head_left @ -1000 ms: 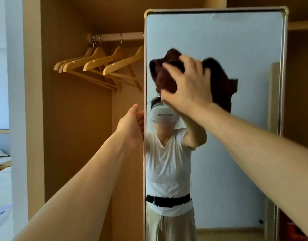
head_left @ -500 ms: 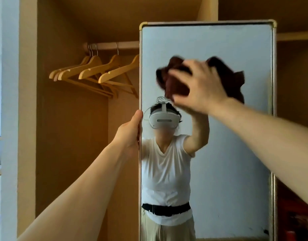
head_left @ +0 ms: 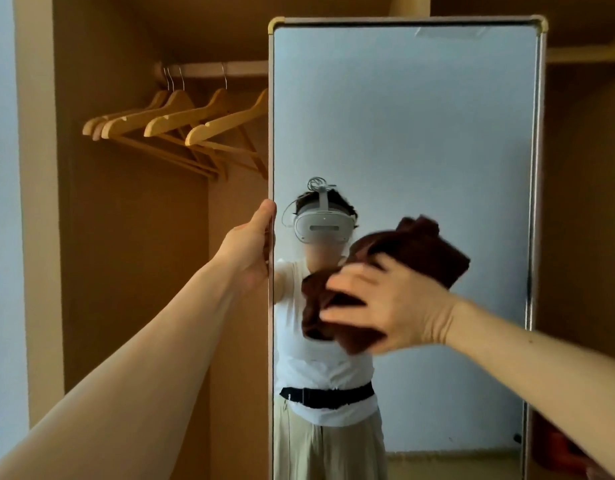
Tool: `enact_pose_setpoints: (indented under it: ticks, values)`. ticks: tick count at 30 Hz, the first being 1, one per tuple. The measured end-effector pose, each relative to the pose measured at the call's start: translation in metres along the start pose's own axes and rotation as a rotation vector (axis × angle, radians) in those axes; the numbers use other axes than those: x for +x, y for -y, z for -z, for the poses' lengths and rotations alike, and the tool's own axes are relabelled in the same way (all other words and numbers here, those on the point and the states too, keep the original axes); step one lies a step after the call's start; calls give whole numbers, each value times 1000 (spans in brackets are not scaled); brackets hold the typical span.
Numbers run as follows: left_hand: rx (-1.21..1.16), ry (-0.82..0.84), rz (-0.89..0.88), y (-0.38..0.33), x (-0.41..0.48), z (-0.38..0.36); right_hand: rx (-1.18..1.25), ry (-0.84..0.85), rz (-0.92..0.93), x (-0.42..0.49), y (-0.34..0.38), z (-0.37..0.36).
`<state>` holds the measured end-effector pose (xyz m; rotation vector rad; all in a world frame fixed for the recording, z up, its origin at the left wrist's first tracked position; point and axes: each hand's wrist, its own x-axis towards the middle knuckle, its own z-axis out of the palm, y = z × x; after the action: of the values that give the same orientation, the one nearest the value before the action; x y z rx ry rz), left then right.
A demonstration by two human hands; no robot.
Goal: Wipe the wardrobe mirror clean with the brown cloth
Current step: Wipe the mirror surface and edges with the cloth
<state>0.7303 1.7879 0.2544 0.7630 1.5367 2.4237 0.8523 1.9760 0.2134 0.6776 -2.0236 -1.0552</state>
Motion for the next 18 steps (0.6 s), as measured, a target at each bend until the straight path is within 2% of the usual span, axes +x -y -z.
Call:
enact_pose_setpoints:
  ticks: [2,5,7,9,14,18]
  values:
    - [-9,5,-5,0,0,0,-34,-67,-173,13,-37,15]
    - [-10,2,3,1,2,2,-34,-217,-626,38,-89,39]
    - [-3,-9,-1,3,3,3,-51,-267,-811,51,-103,43]
    - [2,-25,-12,3,2,1,-68,-286,-861,58,-97,39]
    - [22,-82,-31,6,3,0,-76,-297,-736,52,-83,29]
    - [16,-101,-35,5,0,-3,-66,-305,-733,51,-80,29]
